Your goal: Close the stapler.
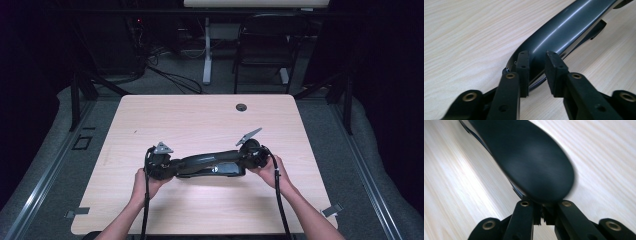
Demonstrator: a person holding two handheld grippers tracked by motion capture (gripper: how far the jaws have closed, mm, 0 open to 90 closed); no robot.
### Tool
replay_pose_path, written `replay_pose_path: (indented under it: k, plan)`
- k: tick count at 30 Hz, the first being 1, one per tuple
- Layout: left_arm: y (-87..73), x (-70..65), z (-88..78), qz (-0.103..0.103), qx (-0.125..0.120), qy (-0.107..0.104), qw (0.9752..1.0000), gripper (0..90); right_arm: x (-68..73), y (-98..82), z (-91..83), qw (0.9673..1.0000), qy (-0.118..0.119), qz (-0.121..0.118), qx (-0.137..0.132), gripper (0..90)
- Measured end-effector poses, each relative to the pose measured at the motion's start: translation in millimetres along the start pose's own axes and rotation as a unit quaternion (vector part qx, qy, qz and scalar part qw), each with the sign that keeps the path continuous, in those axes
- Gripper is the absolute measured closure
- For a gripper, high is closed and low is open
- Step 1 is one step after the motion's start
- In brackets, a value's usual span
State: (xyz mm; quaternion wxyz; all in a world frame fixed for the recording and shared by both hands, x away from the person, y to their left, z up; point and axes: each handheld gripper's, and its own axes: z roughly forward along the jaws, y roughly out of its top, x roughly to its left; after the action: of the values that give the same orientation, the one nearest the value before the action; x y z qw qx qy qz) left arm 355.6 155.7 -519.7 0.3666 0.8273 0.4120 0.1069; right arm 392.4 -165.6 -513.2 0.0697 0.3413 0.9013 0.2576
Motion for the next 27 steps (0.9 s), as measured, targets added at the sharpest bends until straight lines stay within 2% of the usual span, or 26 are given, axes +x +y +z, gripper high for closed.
replay_pose_path:
  k: [5,10,12,15,17,19,20,23,27]
  plan:
    - [0.8,6.4,-1.9,-0.013,0.003,0.004,0.9999,46.4,-11.5,-10.1,-10.9,0.9995,-0.007,0.03,0.008,86.8]
    - [1.1,15.1,-8.1,-0.033,-0.007,0.002,0.9994,35.2,-17.2,-11.1,-33.2,0.9972,-0.029,0.056,-0.04,87.2]
    - [0.7,18.1,-9.7,-0.036,-0.009,0.002,0.9993,32.3,-14.9,-8.1,-44.1,0.9958,-0.043,0.049,-0.064,87.1]
    - [0.2,21.5,-11.3,-0.043,-0.01,0.006,0.999,28.4,-8.7,-4.3,-53.5,0.9942,-0.044,0.032,-0.093,87.0]
    - [-0.2,22.4,-11.7,-0.048,-0.013,0.01,0.9987,26.8,-3.4,-1.6,-56.5,0.9936,-0.041,0.02,-0.103,86.9]
    - [0.0,22.6,-12.0,-0.049,-0.011,0.013,0.9986,24.7,-0.6,-0.1,-56.9,0.9935,-0.038,0.016,-0.106,86.8]
    - [-0.4,23.2,-12.1,-0.052,-0.012,0.016,0.9984,20.3,4.4,2.5,-55.3,0.994,-0.033,0.006,-0.104,86.7]
    - [-0.4,23.8,-12.3,-0.051,-0.011,0.016,0.9985,18.7,7.9,4.3,-48.0,0.9958,-0.031,-0.005,-0.086,86.6]
    - [-0.8,24.4,-11.9,-0.051,-0.008,0.016,0.9986,18.6,4.7,3.1,-46.5,0.9961,-0.02,0.009,-0.085,86.6]
